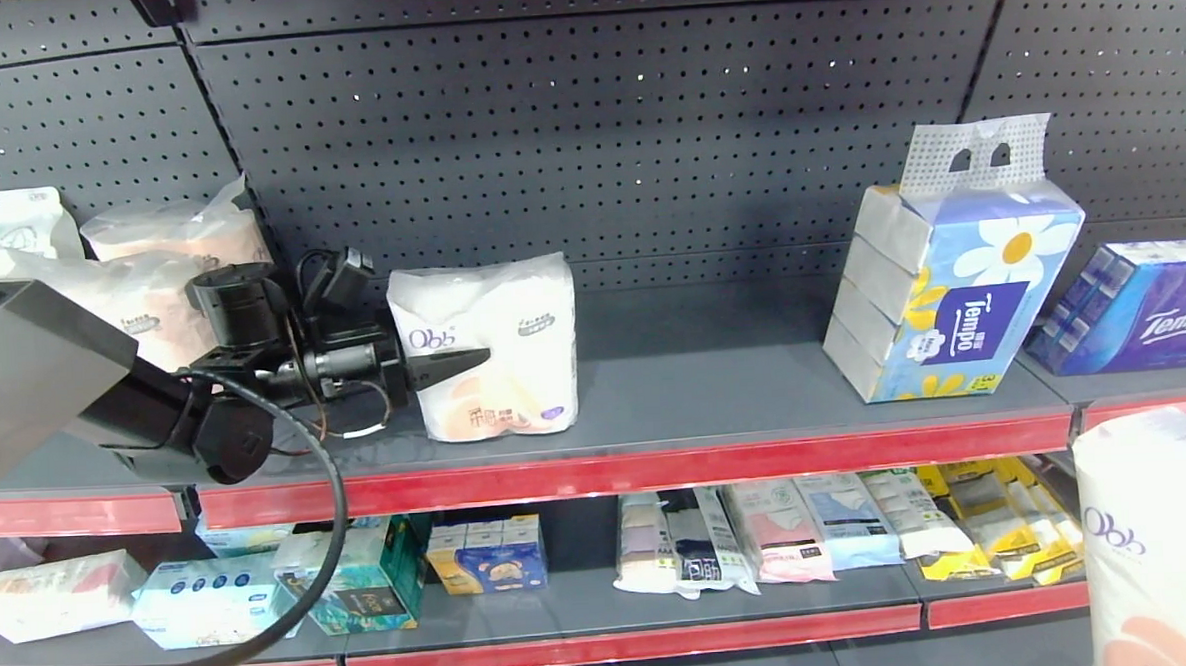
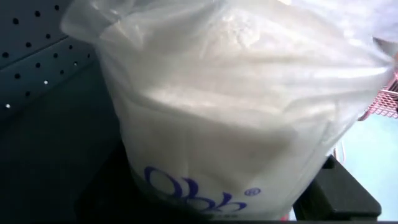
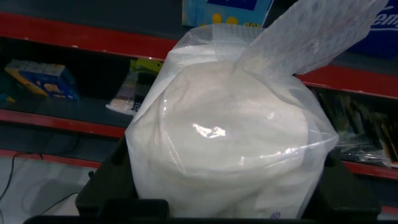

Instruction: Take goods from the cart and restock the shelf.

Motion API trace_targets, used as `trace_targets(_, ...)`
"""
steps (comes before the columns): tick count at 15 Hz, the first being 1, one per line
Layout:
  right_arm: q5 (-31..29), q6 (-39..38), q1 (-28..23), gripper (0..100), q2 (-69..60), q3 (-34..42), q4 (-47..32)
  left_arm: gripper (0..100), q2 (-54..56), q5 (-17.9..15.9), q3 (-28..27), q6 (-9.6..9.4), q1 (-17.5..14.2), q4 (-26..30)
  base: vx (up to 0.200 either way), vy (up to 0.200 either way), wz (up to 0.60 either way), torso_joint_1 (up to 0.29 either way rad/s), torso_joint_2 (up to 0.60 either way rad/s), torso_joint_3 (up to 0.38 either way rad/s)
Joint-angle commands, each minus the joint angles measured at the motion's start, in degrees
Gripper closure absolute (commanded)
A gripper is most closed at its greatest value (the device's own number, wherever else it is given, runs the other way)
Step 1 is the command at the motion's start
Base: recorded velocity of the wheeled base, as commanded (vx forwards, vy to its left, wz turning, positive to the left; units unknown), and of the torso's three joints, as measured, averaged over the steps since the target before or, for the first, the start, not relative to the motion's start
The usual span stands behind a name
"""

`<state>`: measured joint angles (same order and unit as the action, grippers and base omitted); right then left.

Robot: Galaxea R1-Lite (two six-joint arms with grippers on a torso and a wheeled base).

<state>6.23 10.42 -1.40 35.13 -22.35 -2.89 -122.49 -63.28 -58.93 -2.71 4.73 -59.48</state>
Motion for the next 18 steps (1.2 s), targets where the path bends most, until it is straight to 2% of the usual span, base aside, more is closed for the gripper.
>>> trace_targets(1, 0.01, 0.04, 0.00, 100, 0.64, 0.11, -0.01, 100, 1.29, -0.53, 1.36, 0.16, -0.07, 0.06, 0.000, 0.000, 0.00, 0.000, 0.00, 0.000)
trace_targets(5, 0.01, 0.04, 0.00, 100, 0.64, 0.02, -0.01, 100, 1.29, -2.37, 1.54, 0.16, -0.25, -0.11, 0.000, 0.000, 0.00, 0.000, 0.00, 0.000)
trace_targets(8, 0.01, -0.05, 0.00, 100, 0.81, -0.07, -0.01, 100, 0.94, -2.46, 2.24, 0.07, -0.86, -0.46, 0.000, 0.000, 0.00, 0.000, 0.00, 0.000)
trace_targets(14, 0.01, -0.05, 0.00, 100, 0.90, -0.24, -0.01, 100, -0.12, -0.26, 2.33, -0.37, -0.86, -0.55, 0.000, 0.000, 0.00, 0.000, 0.00, 0.000)
trace_targets(18, 0.01, 0.04, 0.00, 100, 1.34, -0.24, -0.01, 100, -1.00, -0.35, 2.59, -0.72, -0.86, -0.73, 0.000, 0.000, 0.00, 0.000, 0.00, 0.000)
